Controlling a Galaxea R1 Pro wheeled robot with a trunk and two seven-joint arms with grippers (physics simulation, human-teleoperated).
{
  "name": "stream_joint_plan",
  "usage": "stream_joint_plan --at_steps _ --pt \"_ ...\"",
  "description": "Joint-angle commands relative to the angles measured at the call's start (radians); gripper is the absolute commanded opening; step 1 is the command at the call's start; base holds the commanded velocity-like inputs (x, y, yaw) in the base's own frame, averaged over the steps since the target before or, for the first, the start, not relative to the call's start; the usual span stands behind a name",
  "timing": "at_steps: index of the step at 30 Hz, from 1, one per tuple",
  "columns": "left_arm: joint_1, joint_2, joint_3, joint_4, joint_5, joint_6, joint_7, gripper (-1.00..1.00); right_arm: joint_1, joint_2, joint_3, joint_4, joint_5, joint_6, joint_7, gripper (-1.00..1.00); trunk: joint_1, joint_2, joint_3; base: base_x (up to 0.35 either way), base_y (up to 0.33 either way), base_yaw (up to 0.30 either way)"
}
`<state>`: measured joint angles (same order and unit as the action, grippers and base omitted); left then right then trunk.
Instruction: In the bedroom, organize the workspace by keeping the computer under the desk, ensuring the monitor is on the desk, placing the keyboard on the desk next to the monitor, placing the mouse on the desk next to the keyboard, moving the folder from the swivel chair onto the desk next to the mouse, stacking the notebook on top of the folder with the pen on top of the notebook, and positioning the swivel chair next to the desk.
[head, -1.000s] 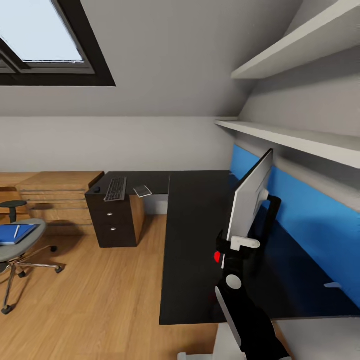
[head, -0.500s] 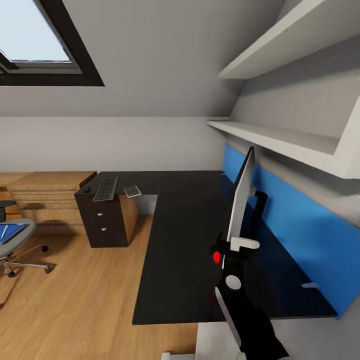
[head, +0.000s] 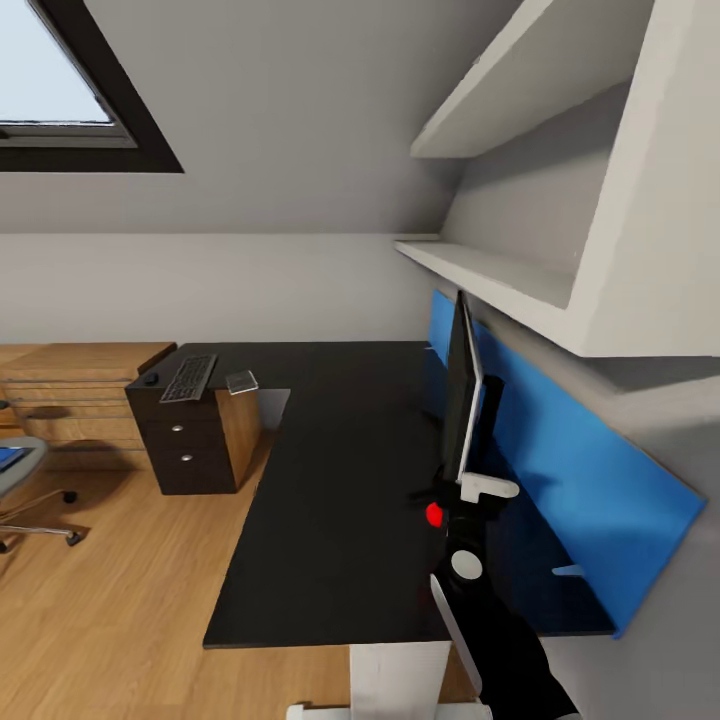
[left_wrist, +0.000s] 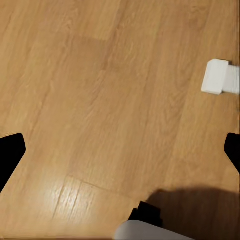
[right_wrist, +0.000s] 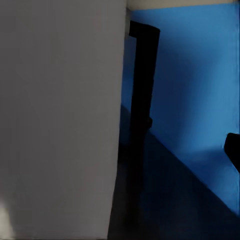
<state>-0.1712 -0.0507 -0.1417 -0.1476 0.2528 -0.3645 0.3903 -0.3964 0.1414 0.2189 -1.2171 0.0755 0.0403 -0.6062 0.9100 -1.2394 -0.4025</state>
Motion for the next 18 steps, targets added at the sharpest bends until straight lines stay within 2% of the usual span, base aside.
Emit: stream_joint_plan --at_steps 1,5,18 --pt "-0.001 0.0 -0.009 0.0 0.009 -0.003 0.005 1.0 0.0 0.0 0.0 0.001 0.004 0.004 -0.006 1.0 0.0 -0.001 -0.001 0.0 -0.284 0.0" --pt "-0.001 0.001 -0.009 0.0 0.009 -0.003 0.005 1.0 -0.001 0.0 0.0 0.002 0.004 0.004 -0.006 1.0 0.0 -0.001 -0.001 0.0 -0.15 0.0" --pt "-0.001 0.002 -0.008 0.0 0.011 -0.003 0.005 1.0 -0.001 0.0 0.0 0.002 0.004 0.004 -0.006 1.0 0.0 -0.001 -0.001 -0.029 -0.04 0.0"
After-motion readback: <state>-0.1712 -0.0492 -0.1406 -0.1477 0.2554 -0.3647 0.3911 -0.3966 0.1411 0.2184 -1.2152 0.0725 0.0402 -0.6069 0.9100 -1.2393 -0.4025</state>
